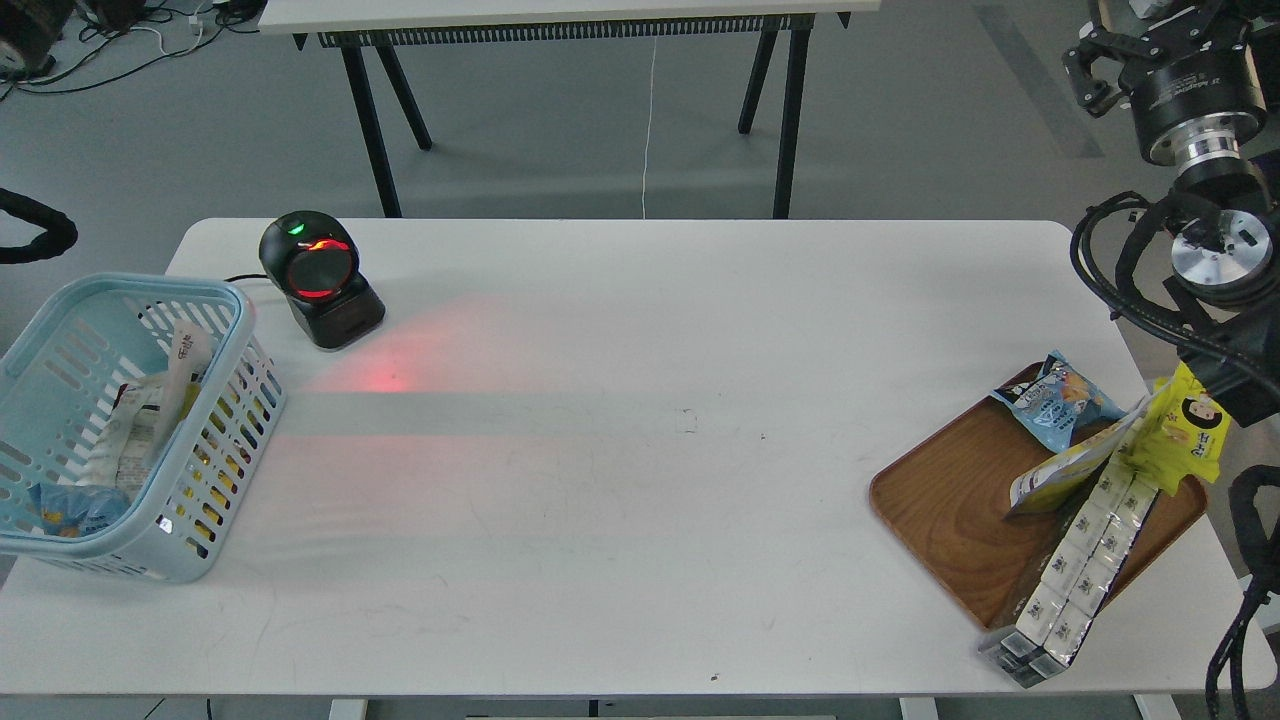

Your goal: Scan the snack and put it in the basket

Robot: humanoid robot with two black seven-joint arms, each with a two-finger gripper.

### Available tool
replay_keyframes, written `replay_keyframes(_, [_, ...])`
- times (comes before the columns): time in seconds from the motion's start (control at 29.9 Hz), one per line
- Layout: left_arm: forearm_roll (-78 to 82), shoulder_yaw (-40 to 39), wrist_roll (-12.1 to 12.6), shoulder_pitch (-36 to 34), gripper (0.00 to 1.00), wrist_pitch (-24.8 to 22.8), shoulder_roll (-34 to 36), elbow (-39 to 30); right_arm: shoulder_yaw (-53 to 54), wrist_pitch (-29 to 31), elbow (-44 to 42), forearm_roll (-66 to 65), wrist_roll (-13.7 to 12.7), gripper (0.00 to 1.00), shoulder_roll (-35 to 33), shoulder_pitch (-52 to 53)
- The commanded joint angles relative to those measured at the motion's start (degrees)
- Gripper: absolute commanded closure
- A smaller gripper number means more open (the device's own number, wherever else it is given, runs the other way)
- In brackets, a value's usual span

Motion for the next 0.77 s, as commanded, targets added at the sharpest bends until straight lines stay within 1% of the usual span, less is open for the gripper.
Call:
replay_keyframes(0.0, [-9.78,-1.49,3.8,0.35,0.0,-0.01,-5.03,6.07,1.57,0.0,-0.01,0.03,-0.86,0.01,0.42,-0.26])
replay_keyframes(0.07, [-12.86,-2.1,5.21,0.26,0.0,-0.01,-8.01,8.63,1.75,0.0,-0.01,0.03,-0.95,0.01,0.51,-0.35])
replay_keyframes(0.1, [-13.92,-2.36,5.48,0.26,0.0,-0.01,-9.16,9.51,1.75,0.0,-0.01,0.11,-1.03,0.01,0.51,-0.52])
replay_keyframes(0.23, [-17.79,-5.87,5.57,0.35,0.0,-0.01,-12.59,12.76,1.92,0.0,0.17,0.55,-3.14,0.01,0.68,-1.57])
replay_keyframes(0.33, [-19.46,-8.16,5.57,0.35,0.0,-0.01,-14.88,14.0,2.36,0.0,0.34,0.56,-3.14,0.01,1.21,-2.8])
replay_keyframes(0.53, [-22.27,-10.8,5.48,0.7,0.0,-0.01,-16.03,14.26,2.1,0.0,0.69,0.47,-3.14,0.01,1.3,-2.54])
replay_keyframes(0.73, [-24.3,-10.81,5.48,2.02,0.0,-0.01,-15.5,14.09,2.19,0.0,1.04,0.47,-3.14,0.01,1.21,-2.37])
